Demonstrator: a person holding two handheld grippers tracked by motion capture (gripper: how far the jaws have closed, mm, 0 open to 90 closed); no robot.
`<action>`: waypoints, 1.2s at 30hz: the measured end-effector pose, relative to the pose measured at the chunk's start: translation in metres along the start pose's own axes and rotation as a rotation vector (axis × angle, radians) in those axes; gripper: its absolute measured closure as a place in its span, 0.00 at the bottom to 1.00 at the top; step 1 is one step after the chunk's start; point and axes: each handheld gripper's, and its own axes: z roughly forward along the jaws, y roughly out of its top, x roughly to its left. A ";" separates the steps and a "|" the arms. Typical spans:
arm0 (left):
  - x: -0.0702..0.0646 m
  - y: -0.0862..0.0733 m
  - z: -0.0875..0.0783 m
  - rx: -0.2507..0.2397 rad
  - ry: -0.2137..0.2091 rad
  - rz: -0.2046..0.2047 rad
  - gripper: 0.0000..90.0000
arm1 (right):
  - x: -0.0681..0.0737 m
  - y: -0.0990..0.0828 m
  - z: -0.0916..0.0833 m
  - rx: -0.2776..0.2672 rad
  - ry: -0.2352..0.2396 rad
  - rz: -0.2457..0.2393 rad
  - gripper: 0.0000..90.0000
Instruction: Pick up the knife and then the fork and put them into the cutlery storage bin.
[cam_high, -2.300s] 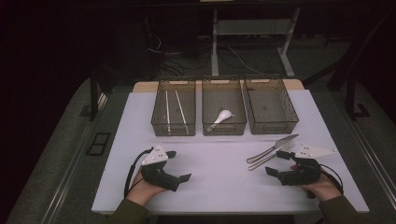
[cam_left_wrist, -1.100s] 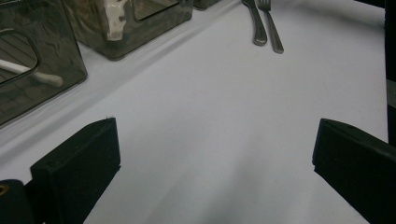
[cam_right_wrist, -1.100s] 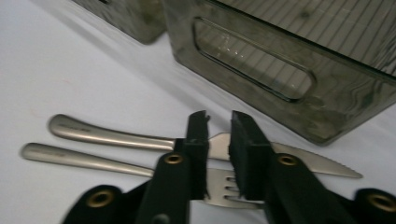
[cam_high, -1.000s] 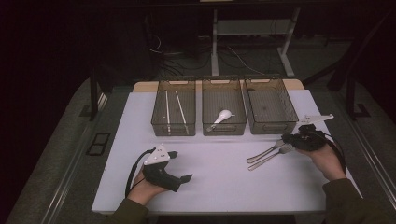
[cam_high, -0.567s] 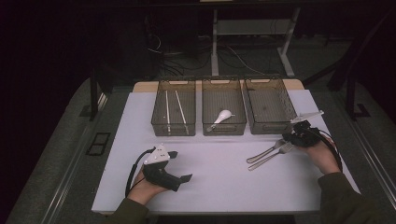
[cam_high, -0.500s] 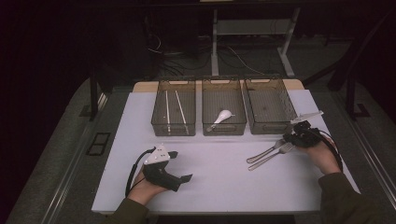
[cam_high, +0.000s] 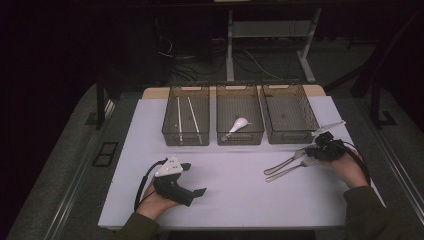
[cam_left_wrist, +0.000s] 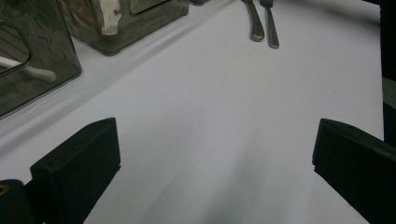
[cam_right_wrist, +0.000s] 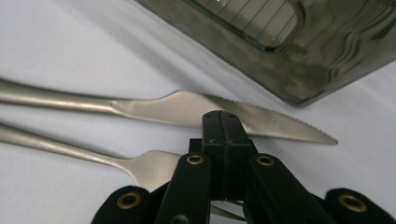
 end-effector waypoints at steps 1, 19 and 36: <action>0.000 0.000 0.000 0.000 -0.001 0.000 0.01 | 0.000 -0.001 -0.001 0.002 0.000 -0.001 1.00; -0.002 0.000 0.000 0.004 -0.011 0.001 0.01 | 0.014 -0.027 -0.017 0.069 0.061 -0.036 1.00; -0.002 0.002 -0.002 -0.002 -0.008 0.010 0.01 | 0.028 -0.053 -0.046 -0.086 0.224 -0.111 0.82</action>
